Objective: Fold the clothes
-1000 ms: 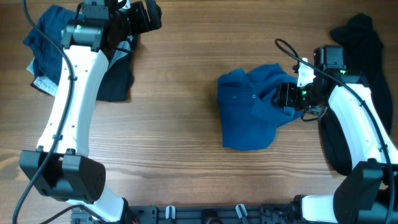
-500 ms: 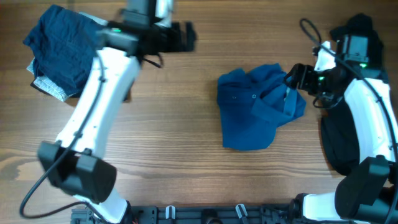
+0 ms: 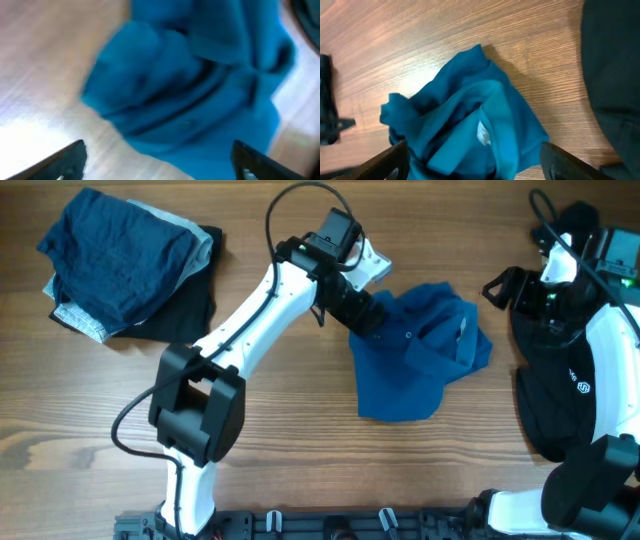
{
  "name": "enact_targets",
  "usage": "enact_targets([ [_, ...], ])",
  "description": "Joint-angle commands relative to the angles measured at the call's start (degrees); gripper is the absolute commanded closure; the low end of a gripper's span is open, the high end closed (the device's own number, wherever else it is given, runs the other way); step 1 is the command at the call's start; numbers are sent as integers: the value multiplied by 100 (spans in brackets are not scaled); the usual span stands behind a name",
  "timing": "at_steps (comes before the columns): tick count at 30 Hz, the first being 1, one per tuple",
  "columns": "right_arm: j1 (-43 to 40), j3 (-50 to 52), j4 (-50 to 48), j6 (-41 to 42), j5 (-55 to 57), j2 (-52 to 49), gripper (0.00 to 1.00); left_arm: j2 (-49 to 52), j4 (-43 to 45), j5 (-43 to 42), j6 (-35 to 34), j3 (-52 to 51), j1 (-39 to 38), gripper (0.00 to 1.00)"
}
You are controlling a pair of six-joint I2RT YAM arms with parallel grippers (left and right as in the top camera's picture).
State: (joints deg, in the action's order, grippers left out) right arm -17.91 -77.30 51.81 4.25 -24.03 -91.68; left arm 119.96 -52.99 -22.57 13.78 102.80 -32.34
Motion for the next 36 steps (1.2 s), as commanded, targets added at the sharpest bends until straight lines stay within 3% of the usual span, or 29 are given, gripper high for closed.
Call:
enact_targets([
  [1, -98, -114, -42, -109, -131, -20, 17, -90, -400, -529, 57, -4, -444, 57],
  [3, -98, -114, -79, -111, -131, -20, 17, -90, -518, -529, -243, -4, -706, 87],
  [7, -98, -114, -164, -107, -131, -20, 17, 0, -470, -527, -402, -59, -1115, 96],
  [12, -98, -114, -232, -107, -131, -20, 17, 586, -389, -201, -1003, -59, -1368, 96],
  [16, -98, -114, -275, -107, -129, -20, 17, 918, 227, 1593, -2291, -59, -1346, 96],
  [19, -188, -114, -267, -107, -131, -20, 17, 1067, 850, 2065, -2374, -59, -1327, 96],
  [23, -308, -114, -214, -107, -131, -20, 17, 1123, 951, 2872, -2369, -59, -1119, 96],
  [28, -321, -114, -225, -107, -131, -20, 17, 1123, 688, 3574, -2367, -59, 48, 96],
  [30, -321, -114, -225, -107, -133, -20, 17, 1123, 763, 3578, -2315, -59, 562, 92],
  [32, -321, -114, -229, -107, -133, -20, 17, 1102, 916, 3567, -2317, -35, 1023, 73],
  [36, -334, -166, -334, -59, -177, -20, 16, 815, 699, 3296, -2302, 192, 1252, 65],
])
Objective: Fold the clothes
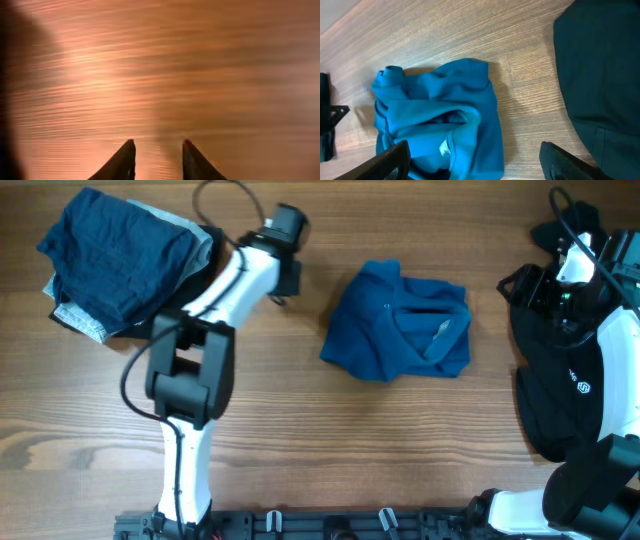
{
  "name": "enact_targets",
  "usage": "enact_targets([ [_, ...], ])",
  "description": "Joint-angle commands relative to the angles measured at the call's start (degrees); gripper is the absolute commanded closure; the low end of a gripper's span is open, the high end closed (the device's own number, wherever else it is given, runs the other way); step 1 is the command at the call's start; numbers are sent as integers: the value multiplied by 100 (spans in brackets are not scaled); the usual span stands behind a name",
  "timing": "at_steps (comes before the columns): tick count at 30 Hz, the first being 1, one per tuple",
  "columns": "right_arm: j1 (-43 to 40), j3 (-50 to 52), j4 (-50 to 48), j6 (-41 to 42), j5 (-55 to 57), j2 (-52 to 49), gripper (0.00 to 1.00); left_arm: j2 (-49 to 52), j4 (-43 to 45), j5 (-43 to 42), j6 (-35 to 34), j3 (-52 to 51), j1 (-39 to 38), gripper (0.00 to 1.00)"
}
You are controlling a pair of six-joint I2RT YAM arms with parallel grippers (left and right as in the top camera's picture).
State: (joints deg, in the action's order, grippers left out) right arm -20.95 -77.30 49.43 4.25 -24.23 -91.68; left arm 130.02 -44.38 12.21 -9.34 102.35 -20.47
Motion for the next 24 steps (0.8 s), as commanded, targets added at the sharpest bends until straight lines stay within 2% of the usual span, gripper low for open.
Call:
enact_targets([
  [1, -76, -245, -175, 66, -133, -20, 16, -332, -170, -339, 15, 280, -4, 62],
  [3, -348, -640, -221, 400, 105, -20, 12, -688, -142, -592, 249, 304, -365, 45],
  [4, -531, -885, -186, 658, 400, -20, 8, -778, -125, -597, 352, 304, -573, 32],
  [5, -761, -1139, -140, 848, 629, -20, 1, -846, -74, -592, 472, 306, -892, 21],
  [8, -1246, -1456, -28, 946, 671, -20, 1, -852, 203, -452, 809, 306, -1738, 10],
  [12, -1574, -1462, 109, 946, 669, -22, 1, -846, 763, -227, 741, 343, -2583, 8],
  [14, -1572, -1462, 107, 946, 667, -22, 1, -813, 885, -227, 693, 343, -2909, 13],
  [18, -1567, -1462, 118, 949, 667, -22, 1, -487, 1222, -186, 81, 343, -3383, 22],
  [24, -1567, -1462, 125, 949, 664, -22, 0, 2, 2031, -181, -680, 343, -3926, 26],
])
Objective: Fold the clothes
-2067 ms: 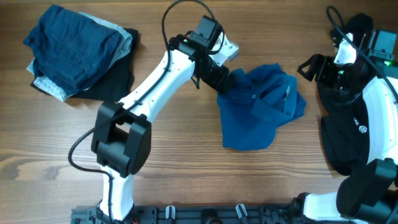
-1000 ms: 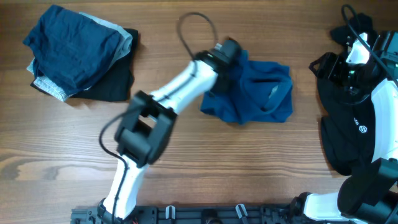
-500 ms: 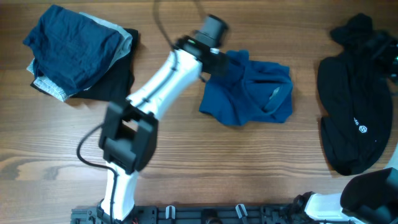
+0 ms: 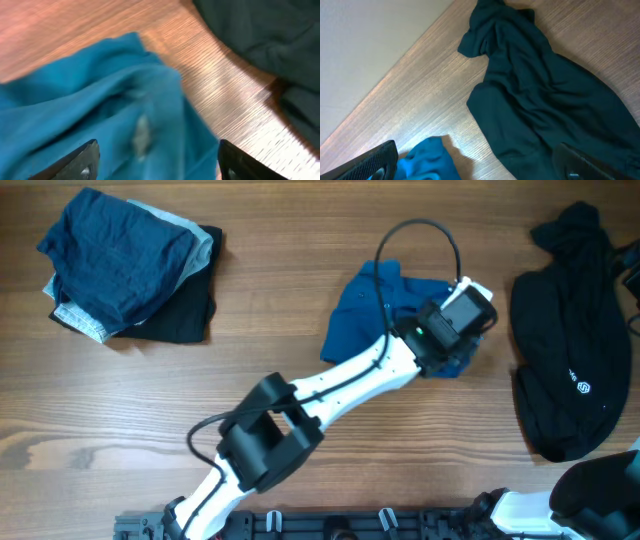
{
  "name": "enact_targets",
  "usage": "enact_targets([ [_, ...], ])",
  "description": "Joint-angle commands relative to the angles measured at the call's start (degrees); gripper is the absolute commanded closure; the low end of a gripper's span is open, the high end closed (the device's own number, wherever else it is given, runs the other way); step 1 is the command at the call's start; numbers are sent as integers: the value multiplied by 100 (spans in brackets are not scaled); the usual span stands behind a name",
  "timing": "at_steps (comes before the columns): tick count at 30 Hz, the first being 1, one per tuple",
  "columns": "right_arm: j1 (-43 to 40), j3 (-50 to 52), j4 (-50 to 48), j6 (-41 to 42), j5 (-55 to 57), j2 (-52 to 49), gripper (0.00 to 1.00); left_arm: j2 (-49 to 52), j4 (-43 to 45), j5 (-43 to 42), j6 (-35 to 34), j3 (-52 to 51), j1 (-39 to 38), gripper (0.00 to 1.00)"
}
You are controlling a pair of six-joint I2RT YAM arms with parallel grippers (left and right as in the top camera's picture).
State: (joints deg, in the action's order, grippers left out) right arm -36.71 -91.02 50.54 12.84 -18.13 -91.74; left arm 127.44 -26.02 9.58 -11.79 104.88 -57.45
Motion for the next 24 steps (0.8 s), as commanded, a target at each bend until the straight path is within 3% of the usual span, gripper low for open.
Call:
enact_targets([
  [1, 9, -90, 15, 90, 55, -15, 0, 330, 262, 79, -459, 90, -297, 26],
  [7, 9, -90, 26, 131, 9, -15, 1, 927, 553, 122, -557, 90, -345, 27],
  [12, 9, -90, 7, 127, -247, -15, 1, 1244, 610, 885, -560, 90, -280, 32],
  [13, 9, -90, 4, 125, -245, -15, 0, 1268, 599, 984, -560, 90, -229, 37],
  [15, 9, -90, 2, 125, -245, -15, 0, 1283, 520, 1220, -557, 90, -116, 79],
  [17, 9, -90, 0, 125, -245, -15, 0, 1283, 428, 1397, -511, 90, -4, 96],
  [24, 9, -90, -37, 127, -297, -15, 0, 977, -625, 1517, 815, 90, 616, 96],
])
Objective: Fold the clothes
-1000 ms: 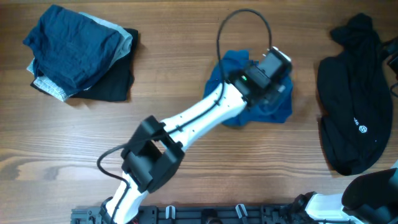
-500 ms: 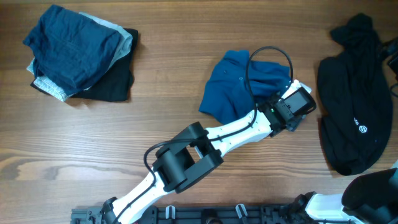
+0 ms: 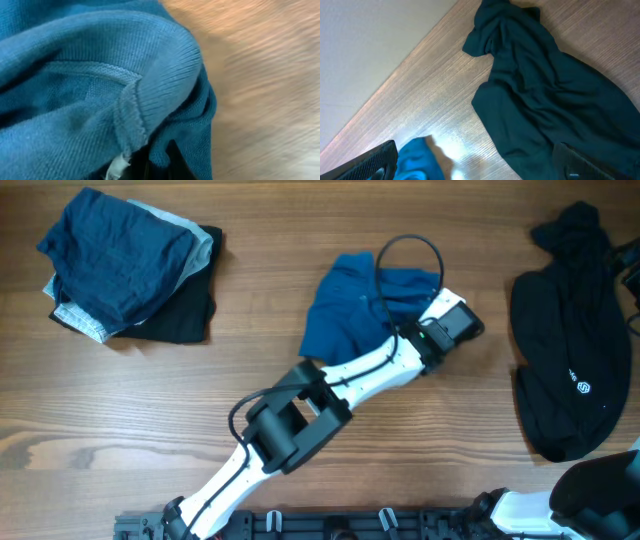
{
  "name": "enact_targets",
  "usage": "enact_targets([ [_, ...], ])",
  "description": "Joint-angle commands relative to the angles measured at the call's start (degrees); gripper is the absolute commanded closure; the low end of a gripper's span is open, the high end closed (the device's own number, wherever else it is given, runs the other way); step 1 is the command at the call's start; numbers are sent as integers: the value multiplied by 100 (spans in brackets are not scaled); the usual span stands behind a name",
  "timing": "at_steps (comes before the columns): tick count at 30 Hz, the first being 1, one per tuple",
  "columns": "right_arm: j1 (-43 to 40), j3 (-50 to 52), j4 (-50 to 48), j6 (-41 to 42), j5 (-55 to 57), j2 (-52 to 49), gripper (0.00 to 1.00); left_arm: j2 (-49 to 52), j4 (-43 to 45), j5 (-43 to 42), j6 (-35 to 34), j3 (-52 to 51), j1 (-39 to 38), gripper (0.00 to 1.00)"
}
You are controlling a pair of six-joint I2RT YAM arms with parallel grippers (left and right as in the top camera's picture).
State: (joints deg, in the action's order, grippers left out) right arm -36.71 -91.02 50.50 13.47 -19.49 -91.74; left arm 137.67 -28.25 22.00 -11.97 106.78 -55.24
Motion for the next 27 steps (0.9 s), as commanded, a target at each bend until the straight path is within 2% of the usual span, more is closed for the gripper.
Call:
enact_targets([
  [1, 9, -90, -33, 66, -201, -15, 1, -114, -540, 273, 1200, -101, 479, 96],
  [3, 9, -90, -33, 61, -221, -15, 1, -219, -1064, 273, 2127, -101, 656, 96],
  [5, 9, -90, -33, 61, -289, -15, 1, -225, -1613, 275, 2717, -101, 789, 96],
  [8, 9, -87, -35, 63, -306, -20, 1, -223, -2002, 269, 2909, -103, 1040, 96],
  [9, 9, -87, -35, 61, -306, -20, 0, -223, -1998, 273, 2911, -101, 1097, 88],
  [10, 9, -87, -33, 61, -306, -20, 1, -225, -1978, 278, 2914, -101, 1115, 63],
  [11, 9, -87, -33, 59, -306, -20, 0, -243, -1976, 278, 2914, -101, 1115, 48],
  [17, 52, -83, -68, 57, -306, -31, 1, -481, -1978, 273, 2734, -101, 1012, 23],
  [20, 52, -83, -79, 42, -374, -96, 1, -614, -2004, 199, 1882, -101, 997, 21],
  [25, 52, -79, -76, 44, -417, -160, 0, -629, -2175, -1331, 538, -103, 933, 40],
  [27, 52, -79, -74, 42, -461, -160, 1, -568, -2173, -1408, 205, -103, 903, 44],
])
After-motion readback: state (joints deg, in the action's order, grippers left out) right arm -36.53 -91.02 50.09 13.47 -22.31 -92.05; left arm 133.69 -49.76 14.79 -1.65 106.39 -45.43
